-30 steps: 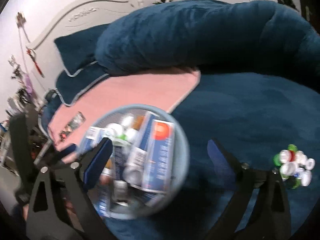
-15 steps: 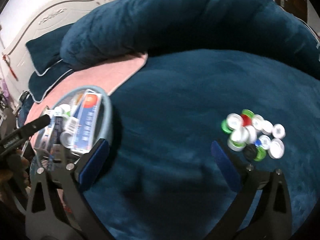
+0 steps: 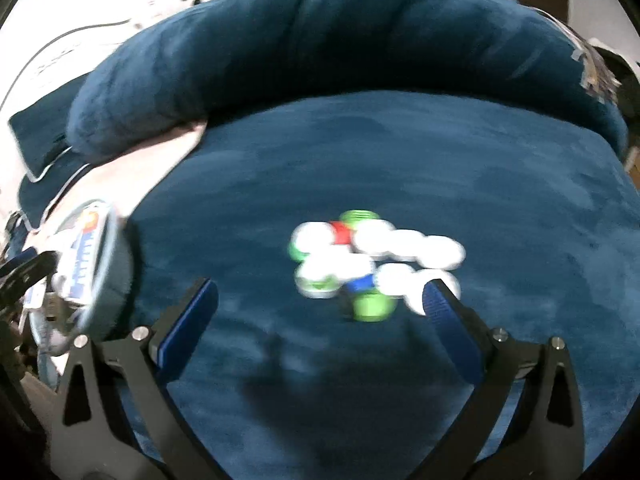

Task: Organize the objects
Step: 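Move both open grippers back from the basket to the cap pile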

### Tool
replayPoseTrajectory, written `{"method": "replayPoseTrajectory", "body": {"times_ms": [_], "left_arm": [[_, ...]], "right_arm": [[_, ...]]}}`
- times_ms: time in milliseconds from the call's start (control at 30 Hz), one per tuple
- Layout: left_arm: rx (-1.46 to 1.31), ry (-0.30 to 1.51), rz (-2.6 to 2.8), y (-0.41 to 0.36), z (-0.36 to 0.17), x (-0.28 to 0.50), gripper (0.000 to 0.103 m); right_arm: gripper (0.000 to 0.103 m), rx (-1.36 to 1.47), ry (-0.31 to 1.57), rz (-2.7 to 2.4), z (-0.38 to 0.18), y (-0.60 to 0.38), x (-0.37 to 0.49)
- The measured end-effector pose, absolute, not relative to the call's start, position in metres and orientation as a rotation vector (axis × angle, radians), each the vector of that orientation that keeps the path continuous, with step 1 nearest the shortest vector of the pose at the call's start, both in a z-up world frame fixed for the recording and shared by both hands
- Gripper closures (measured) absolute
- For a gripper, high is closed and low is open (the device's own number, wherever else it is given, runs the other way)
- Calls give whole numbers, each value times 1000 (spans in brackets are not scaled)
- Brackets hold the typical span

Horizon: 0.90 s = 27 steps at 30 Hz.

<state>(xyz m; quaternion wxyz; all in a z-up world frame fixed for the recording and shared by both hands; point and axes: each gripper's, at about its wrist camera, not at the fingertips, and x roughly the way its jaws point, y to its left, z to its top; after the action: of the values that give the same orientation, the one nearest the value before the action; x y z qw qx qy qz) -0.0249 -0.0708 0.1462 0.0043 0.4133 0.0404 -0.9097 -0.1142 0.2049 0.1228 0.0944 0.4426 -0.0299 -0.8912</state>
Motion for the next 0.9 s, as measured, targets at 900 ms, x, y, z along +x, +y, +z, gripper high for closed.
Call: {"method": "replayPoseTrajectory", "body": {"times_ms": [900], "left_arm": [[1622,10,-2846,1,80,-54,0]], "right_arm": [[0,1387,191,-2655,59,192,-150]]}}
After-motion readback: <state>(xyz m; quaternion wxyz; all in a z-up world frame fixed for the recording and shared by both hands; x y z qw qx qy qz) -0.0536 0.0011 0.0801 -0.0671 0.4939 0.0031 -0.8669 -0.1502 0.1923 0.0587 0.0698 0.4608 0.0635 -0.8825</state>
